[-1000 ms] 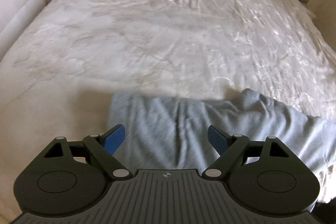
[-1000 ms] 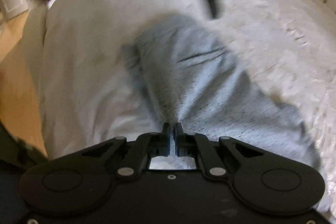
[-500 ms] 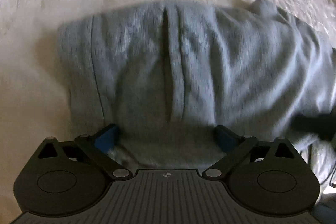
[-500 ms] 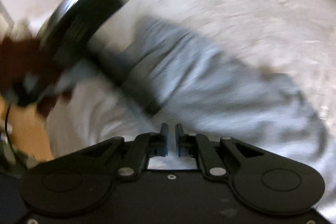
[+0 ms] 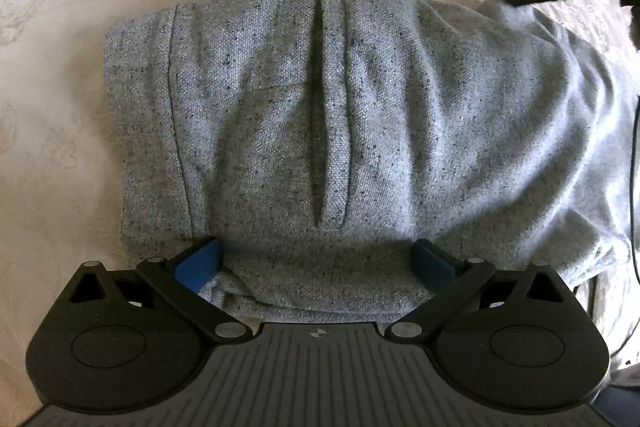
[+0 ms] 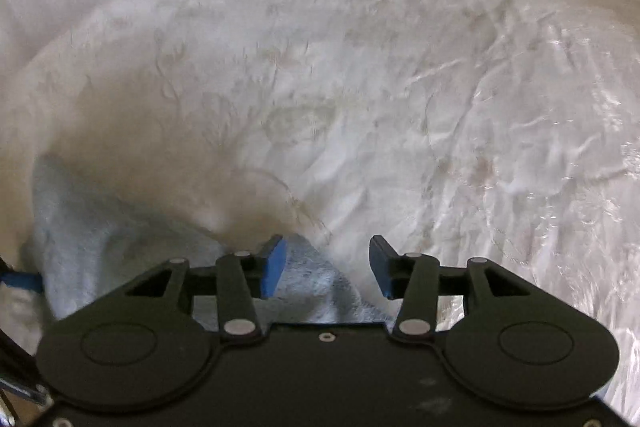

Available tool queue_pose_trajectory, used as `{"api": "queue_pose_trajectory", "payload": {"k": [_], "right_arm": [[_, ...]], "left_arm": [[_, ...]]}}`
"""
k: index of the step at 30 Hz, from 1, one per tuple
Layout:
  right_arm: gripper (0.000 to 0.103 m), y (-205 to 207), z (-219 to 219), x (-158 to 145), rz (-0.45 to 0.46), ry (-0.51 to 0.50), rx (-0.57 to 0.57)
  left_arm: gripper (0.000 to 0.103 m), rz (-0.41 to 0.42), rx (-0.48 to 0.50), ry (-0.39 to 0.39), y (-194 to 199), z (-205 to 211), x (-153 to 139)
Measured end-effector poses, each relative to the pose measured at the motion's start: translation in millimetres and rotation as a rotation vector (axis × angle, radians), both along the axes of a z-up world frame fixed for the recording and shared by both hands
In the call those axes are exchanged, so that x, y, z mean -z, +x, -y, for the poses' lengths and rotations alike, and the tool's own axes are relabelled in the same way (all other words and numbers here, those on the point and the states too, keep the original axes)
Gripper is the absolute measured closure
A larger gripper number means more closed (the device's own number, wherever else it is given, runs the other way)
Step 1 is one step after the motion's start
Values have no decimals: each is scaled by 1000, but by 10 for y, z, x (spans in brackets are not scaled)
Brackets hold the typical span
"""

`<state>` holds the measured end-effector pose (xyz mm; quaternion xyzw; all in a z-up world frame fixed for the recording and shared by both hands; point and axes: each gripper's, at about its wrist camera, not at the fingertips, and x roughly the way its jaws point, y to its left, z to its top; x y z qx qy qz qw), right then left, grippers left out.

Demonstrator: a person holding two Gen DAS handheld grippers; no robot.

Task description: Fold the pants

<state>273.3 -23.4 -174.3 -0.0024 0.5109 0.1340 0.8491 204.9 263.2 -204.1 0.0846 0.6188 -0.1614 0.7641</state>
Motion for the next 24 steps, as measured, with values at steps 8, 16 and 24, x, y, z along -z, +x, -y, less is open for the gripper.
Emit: {"api": "queue_pose_trajectory", "payload": {"k": [8, 16, 24], "right_arm": [[100, -491, -198, -97, -32, 27, -133], [100, -982, -407, -43, -23, 14, -111], [97, -919, -387, -28, -33, 41, -70]], "left_arm": [[1, -2, 7, -34, 59, 31, -249], [1, 148, 44, -194, 616, 434, -829], [1, 76, 3, -91, 849, 596, -257]]}}
